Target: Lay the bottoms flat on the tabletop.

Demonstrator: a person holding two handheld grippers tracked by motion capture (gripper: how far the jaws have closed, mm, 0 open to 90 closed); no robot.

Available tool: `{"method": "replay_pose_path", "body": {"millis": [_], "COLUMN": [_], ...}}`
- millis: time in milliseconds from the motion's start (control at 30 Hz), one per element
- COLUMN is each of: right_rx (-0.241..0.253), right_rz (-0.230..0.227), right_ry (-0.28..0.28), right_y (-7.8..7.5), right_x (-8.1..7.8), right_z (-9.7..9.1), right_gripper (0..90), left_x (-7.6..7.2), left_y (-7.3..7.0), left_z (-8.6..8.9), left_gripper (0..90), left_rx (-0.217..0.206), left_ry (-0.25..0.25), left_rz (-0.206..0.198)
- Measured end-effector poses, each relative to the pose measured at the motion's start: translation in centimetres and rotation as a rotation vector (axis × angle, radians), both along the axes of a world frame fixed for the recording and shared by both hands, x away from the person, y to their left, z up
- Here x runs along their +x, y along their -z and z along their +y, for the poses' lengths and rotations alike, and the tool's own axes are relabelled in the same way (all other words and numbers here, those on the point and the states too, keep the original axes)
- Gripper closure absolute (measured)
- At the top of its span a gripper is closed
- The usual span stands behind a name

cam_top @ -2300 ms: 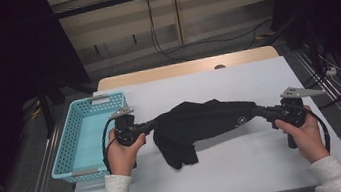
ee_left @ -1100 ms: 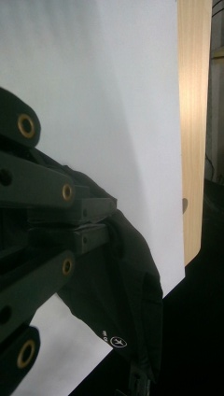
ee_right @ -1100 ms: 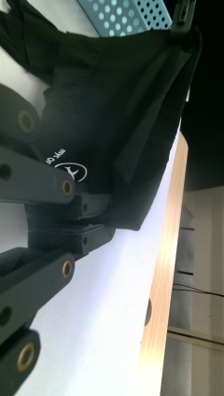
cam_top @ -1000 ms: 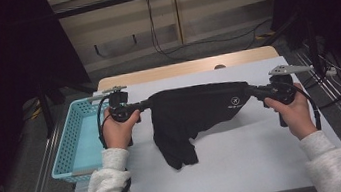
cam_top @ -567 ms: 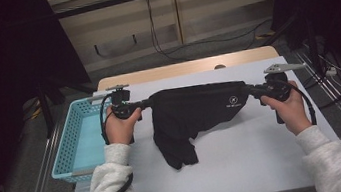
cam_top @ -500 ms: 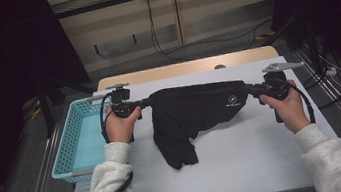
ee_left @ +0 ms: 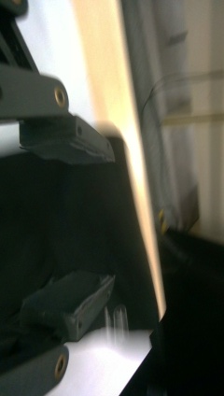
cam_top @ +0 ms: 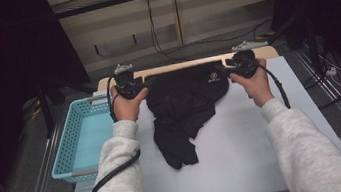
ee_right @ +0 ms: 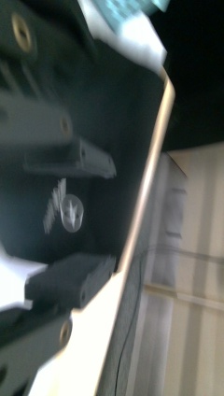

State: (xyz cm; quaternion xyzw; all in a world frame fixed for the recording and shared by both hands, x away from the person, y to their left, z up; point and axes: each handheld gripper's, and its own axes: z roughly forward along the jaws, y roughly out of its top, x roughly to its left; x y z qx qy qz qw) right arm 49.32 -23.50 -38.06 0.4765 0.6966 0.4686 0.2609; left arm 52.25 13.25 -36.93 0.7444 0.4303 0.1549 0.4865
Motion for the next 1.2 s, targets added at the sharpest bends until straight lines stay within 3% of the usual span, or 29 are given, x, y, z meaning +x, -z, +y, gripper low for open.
{"method": "replay_pose_path", "body": {"millis": [67,233,300,467,633,733,800,900,967,1033,1200], "right_rx": [-0.052,-0.099,-0.137,-0.175,-0.185,-0.214,-0.183,-0.209,-0.184,-0.192,-0.163], "right_rz": [0.030,0.084,0.084,0.103,0.121,0.097,0.097,0.115,0.129,0.130,0.147], "right_ry": [-0.036,-0.104,-0.137,-0.180,-0.209,-0.238,-0.238,-0.220,-0.212,-0.212,-0.240], "right_y": [1.2,4.0,4.9,6.1,6.7,6.9,7.2,7.7,7.7,7.8,8.0], "right_x": [-1.3,-5.4,-7.1,-9.8,-11.0,-11.7,-12.0,-11.6,-11.4,-11.3,-11.2], "right_z": [0.7,1.7,2.2,3.4,4.5,5.3,5.6,5.9,5.8,5.9,6.3], "right_gripper": [37.4,30.9,29.9,29.4,25.5,22.5,22.0,17.1,19.0,20.4,31.6], "left_x": [-1.0,-3.7,-4.8,-7.2,-8.9,-9.7,-9.9,-10.1,-10.4,-10.5,-10.7], "left_y": [1.0,2.2,2.4,2.8,4.0,5.0,5.4,5.6,5.8,6.0,6.0], "left_z": [0.1,0.5,0.6,0.5,0.7,0.7,0.6,0.6,0.5,0.5,0.6], "left_gripper": [28.2,21.8,20.6,17.6,14.9,13.3,13.2,11.8,11.6,11.6,11.6], "left_rx": [-0.004,0.001,0.011,0.015,0.023,0.038,0.045,0.048,0.058,0.072,0.079], "left_ry": [0.014,0.055,0.077,0.106,0.114,0.118,0.126,0.119,0.126,0.128,0.126], "left_rz": [0.014,0.049,0.045,0.039,0.050,0.056,0.065,0.076,0.081,0.079,0.066]}}
